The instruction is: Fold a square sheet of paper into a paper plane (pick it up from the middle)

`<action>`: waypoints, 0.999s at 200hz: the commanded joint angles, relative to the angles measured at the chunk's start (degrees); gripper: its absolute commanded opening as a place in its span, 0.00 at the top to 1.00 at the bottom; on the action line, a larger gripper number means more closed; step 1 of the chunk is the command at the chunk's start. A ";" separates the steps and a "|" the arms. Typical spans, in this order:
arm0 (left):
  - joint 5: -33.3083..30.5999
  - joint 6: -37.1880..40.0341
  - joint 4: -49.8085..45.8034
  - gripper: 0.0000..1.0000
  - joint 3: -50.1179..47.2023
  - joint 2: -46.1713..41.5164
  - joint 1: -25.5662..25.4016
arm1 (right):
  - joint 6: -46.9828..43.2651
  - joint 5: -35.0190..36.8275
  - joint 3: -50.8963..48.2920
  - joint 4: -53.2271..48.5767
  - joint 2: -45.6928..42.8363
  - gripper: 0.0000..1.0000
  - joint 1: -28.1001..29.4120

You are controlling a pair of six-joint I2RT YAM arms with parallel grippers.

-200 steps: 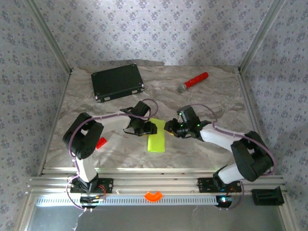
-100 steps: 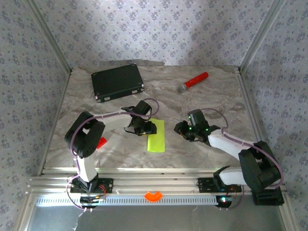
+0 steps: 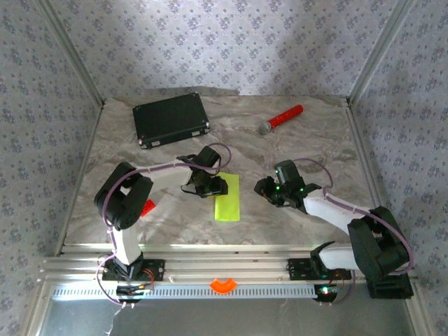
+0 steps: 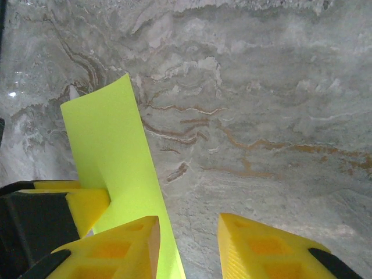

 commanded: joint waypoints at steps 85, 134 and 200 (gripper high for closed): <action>-8.25 -0.83 -3.94 0.54 -1.49 3.92 0.41 | 0.81 0.96 -1.09 -0.67 -0.38 0.66 -0.58; -8.58 -0.24 -4.67 0.53 -1.35 5.05 0.27 | 0.89 0.89 -1.39 -0.02 -0.24 0.66 -0.59; -9.40 -0.69 -5.39 0.53 -0.80 6.33 -0.10 | 1.17 1.22 -1.25 -0.69 0.02 0.66 -0.66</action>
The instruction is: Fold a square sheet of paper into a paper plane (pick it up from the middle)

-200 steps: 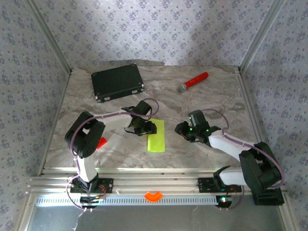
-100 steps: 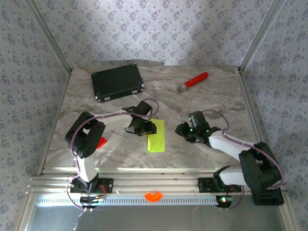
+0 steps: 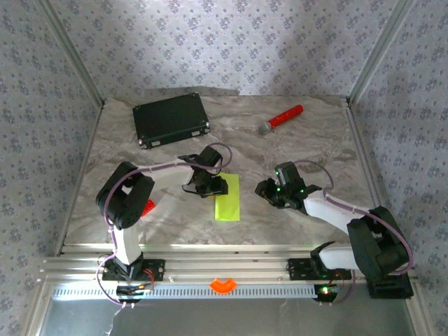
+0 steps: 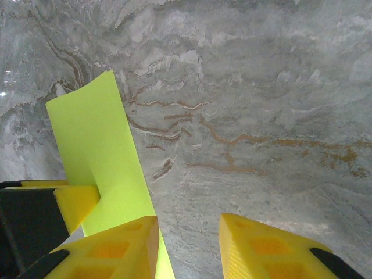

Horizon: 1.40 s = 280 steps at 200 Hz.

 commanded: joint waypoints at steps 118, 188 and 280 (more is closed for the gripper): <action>-8.79 1.77 -5.40 0.50 -0.92 7.36 -0.09 | 1.03 0.37 0.29 -1.33 1.43 0.66 -0.27; -8.96 1.91 -5.03 0.49 -1.29 8.04 -0.40 | 0.85 -0.11 0.61 -1.20 1.53 0.66 -0.25; -9.23 1.85 -5.08 0.49 -1.17 8.98 -0.53 | 0.72 -0.31 0.74 -0.97 1.79 0.66 0.14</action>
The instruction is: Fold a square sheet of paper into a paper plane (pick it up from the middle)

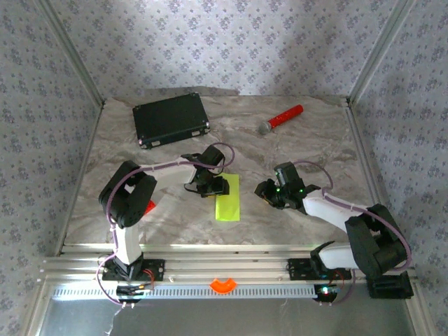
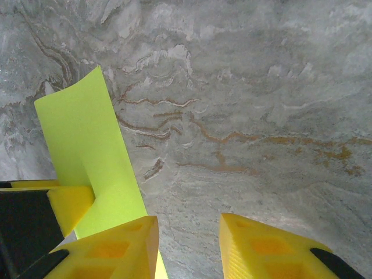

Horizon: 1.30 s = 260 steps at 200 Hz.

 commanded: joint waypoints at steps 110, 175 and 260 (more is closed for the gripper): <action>-7.69 1.19 -1.76 0.48 -3.89 7.85 0.18 | -0.02 -2.91 1.16 2.21 1.73 0.66 0.39; -7.70 2.11 -1.48 0.49 -3.93 7.94 0.01 | -2.44 -6.62 2.81 4.67 4.31 0.72 2.09; -7.91 1.68 -1.67 0.48 -4.02 8.21 -0.08 | -4.16 -10.17 7.73 4.13 11.59 0.82 4.74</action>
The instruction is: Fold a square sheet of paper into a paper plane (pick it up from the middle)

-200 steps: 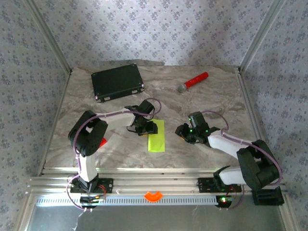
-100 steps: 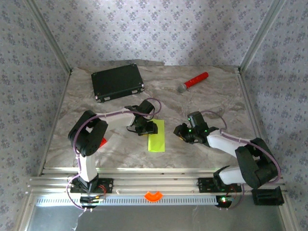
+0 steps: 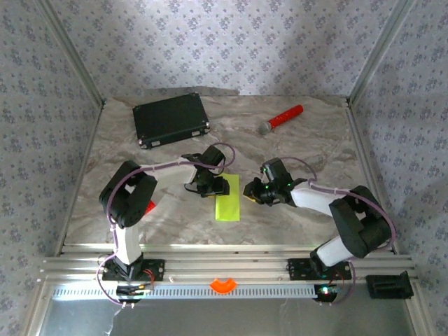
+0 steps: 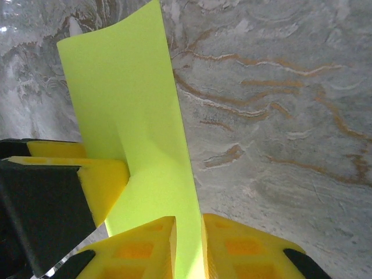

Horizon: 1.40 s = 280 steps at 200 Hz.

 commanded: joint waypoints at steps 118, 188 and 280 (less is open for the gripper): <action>-7.50 0.82 -1.28 0.49 -4.08 7.50 0.10 | -1.94 0.69 1.89 -2.02 -0.24 0.89 0.26; -7.59 0.88 -1.20 0.49 -4.19 7.64 0.12 | -1.34 1.15 1.47 -1.53 -0.51 0.93 -0.29; -7.50 0.74 -1.12 0.49 -4.00 8.08 -0.04 | -3.94 -6.61 7.70 0.03 8.86 1.00 2.00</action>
